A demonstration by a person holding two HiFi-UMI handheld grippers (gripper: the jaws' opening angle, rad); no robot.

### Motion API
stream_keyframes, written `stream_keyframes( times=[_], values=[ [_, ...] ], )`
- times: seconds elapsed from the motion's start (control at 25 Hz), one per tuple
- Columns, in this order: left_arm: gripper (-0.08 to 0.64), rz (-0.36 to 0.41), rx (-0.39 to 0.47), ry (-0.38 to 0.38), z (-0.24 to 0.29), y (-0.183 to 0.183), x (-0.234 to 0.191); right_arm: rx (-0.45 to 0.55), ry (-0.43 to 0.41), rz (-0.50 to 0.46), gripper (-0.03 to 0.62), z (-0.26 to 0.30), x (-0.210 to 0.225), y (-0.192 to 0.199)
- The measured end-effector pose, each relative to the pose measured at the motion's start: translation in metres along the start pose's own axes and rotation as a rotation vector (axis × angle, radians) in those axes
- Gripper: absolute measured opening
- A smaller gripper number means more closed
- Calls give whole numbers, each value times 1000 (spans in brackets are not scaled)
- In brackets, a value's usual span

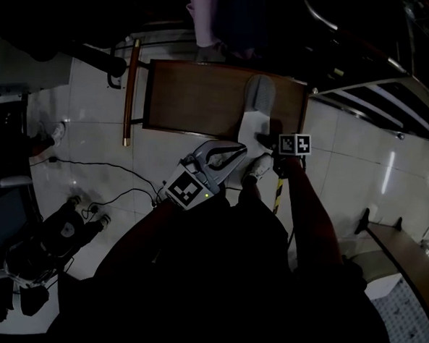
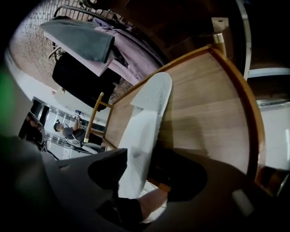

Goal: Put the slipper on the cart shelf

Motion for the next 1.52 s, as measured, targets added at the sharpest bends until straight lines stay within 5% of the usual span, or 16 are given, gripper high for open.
stream_keyframes(
  times=[0.36, 0.56, 0.84, 1.52],
  values=[
    [9, -48, -4, -33, -3, 8, -14, -56, -67, 74, 242, 16, 1, -2],
    [9, -84, -19, -40, -5, 15, -19, -43, -115, 89, 127, 19, -7, -1],
    [8, -85, -23, -31, -5, 17, -22, 35, -193, 98, 69, 20, -29, -2],
    [2, -16, 19, 23, 0, -7, 10, 300, -153, -217, 64, -88, -101, 11]
  ],
)
Point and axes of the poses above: the fingertips, and each gripper's own axes: z forward along the fingers, x to its right, y out of its underside, the point moved 9 cm from there along -z, backward along the fingers, and after that the axes turned 6 degrees about -y, right-handed, at the moved point
